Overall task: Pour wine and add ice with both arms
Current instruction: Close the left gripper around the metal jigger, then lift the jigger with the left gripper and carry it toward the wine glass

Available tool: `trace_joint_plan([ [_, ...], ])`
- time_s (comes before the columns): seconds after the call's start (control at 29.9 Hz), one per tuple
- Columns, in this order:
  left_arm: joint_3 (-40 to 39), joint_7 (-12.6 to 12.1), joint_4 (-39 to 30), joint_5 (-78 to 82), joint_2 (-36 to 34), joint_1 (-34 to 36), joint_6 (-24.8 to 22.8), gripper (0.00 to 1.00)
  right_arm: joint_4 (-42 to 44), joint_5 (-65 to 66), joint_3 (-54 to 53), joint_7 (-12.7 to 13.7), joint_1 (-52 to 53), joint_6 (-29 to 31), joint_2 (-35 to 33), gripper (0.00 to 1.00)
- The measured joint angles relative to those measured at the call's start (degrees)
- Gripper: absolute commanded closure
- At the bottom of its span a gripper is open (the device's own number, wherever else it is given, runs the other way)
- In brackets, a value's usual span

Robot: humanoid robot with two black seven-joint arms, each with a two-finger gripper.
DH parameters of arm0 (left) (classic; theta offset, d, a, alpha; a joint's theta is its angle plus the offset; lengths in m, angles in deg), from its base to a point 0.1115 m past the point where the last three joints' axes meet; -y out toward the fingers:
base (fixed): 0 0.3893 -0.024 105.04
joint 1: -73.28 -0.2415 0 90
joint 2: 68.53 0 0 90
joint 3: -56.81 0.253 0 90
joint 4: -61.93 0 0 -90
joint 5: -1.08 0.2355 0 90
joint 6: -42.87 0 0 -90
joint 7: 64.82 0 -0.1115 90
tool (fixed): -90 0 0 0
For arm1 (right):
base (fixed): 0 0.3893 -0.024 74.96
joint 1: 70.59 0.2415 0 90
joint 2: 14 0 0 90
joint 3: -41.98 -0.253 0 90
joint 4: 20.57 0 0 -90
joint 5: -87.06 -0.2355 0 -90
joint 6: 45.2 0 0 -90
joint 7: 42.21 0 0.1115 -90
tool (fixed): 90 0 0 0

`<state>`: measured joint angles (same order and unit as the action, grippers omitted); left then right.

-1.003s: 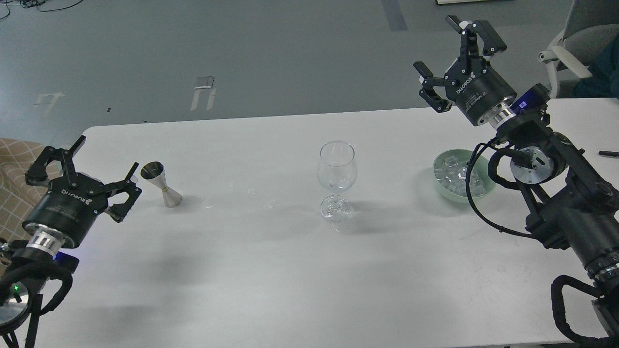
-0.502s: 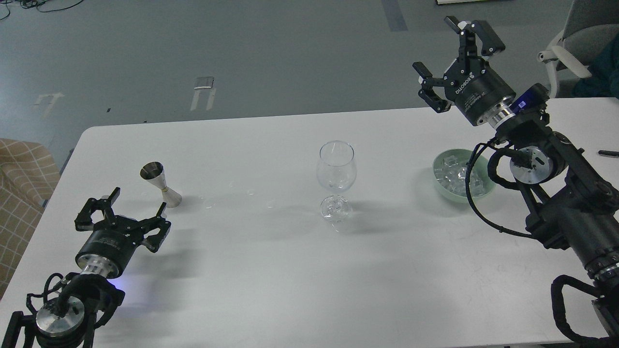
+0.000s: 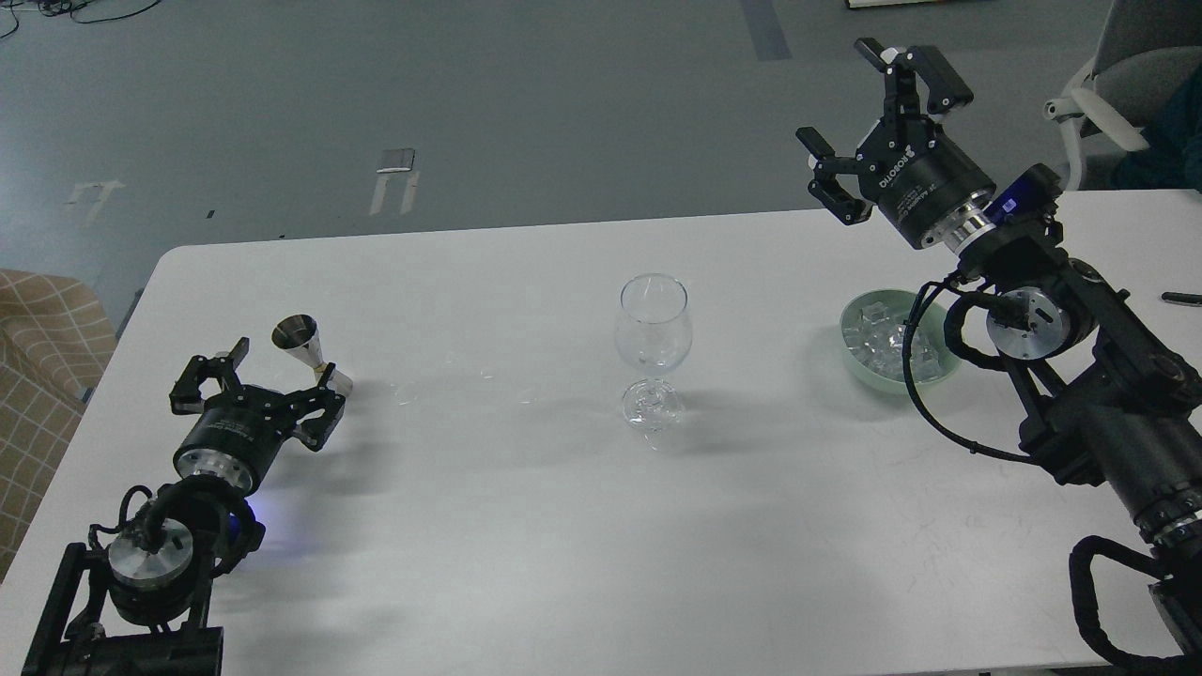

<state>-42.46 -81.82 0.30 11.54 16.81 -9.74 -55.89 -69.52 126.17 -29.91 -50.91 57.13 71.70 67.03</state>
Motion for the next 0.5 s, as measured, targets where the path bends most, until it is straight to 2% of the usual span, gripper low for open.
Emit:
trace_joint_plan([
  [0.5, 1.8, 0.8, 4.7, 0.0, -0.4, 3.2, 0.0, 0.05, 0.0, 0.4, 0.2, 0.0, -0.7, 0.0, 0.1, 0.00],
])
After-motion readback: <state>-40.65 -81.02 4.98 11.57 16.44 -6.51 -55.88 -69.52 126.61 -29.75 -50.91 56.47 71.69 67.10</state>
